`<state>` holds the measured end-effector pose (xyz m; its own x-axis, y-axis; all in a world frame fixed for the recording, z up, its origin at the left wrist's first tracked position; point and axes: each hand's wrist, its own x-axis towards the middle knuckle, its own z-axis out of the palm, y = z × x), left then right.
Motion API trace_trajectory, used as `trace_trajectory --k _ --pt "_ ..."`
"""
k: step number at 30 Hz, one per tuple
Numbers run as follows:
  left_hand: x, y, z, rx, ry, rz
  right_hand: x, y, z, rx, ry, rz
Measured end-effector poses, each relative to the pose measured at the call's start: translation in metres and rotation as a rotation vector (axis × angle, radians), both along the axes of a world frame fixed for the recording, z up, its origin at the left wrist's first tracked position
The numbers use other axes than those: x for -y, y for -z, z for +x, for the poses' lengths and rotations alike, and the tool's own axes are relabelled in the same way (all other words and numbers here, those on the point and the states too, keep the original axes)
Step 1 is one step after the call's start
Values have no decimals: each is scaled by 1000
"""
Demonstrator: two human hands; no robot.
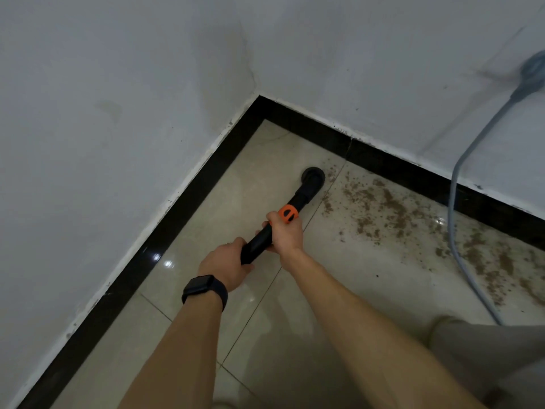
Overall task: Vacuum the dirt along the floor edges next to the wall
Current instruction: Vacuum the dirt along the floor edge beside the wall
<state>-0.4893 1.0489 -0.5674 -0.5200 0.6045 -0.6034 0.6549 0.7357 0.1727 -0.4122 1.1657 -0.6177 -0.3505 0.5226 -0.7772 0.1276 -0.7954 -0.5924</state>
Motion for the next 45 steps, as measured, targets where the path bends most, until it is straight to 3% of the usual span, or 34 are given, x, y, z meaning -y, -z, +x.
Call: trace_trajectory --k 13,23,34,45 --pt "65 -14 -4 80 -33 -267 99 14 8 84 -42 -72" --pt "21 -17 17 18 45 -175 53 7 18 121 79 3" --pt "-4 -12 26 -30 40 -142 13 -7 21 108 10 27" --pt "-25 -2 31 -31 83 -61 -20 0 21 82 89 43"
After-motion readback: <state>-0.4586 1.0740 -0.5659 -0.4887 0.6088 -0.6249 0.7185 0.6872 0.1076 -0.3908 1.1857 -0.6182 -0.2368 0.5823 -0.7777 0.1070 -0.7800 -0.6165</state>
